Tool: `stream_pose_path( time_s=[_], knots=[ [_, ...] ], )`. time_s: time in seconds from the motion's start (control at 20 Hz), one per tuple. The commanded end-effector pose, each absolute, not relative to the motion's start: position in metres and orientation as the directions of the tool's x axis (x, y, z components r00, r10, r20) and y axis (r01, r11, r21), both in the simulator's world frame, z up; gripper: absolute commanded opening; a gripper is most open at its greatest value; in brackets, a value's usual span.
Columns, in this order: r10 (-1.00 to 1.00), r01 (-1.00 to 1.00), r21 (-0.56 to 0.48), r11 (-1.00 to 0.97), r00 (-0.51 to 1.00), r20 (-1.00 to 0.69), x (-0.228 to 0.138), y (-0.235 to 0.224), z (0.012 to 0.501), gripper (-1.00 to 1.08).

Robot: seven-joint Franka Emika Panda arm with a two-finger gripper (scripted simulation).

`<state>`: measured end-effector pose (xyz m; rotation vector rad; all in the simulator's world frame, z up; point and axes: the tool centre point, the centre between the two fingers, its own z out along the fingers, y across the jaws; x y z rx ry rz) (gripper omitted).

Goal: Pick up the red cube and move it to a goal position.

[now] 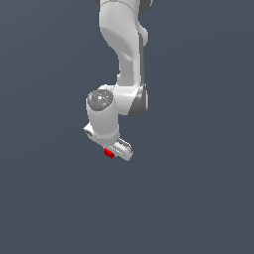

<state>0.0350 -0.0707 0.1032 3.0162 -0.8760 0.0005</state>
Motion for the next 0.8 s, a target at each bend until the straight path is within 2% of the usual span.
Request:
stream_pose_path(
  time_s=[0.0,0.35,0.75],
  knots=[
    [-0.536,-0.536,0.001,-0.844,0.844,0.001,0.048,-0.070,0.120,-1.00],
    [-0.536,-0.536,0.001,-0.844,0.844,0.001,0.074,-0.068,0.148,-1.00],
    [-0.536,-0.536,0.000,-0.844,0.844,0.000,0.086,-0.067,0.160,-1.00]
  ],
)
